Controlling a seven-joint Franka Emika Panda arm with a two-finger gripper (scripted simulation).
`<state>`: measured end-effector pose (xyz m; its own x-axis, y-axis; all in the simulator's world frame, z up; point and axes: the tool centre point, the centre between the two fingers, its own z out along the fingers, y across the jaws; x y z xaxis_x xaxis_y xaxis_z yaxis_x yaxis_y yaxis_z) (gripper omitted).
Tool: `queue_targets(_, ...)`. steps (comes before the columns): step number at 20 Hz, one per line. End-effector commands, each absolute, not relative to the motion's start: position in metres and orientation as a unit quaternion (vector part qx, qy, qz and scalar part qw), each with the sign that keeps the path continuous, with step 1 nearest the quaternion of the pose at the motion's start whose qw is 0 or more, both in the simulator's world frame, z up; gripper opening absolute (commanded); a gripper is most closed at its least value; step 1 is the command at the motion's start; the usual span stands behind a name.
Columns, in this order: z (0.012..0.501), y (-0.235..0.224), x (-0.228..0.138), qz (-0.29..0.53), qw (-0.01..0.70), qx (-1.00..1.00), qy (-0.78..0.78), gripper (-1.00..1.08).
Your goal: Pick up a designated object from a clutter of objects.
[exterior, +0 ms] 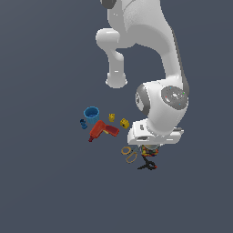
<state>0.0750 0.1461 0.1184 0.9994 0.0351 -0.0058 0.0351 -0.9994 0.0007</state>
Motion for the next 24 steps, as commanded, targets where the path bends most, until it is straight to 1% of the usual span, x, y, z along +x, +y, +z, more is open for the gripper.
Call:
queue_targets(1,0.141,0.121,0.076,0.000,0.000,1.000,0.017,-1.00)
queue_targets(24,0.329,-0.104,0.082,0.000,-0.001,1.000,0.017,-1.00)
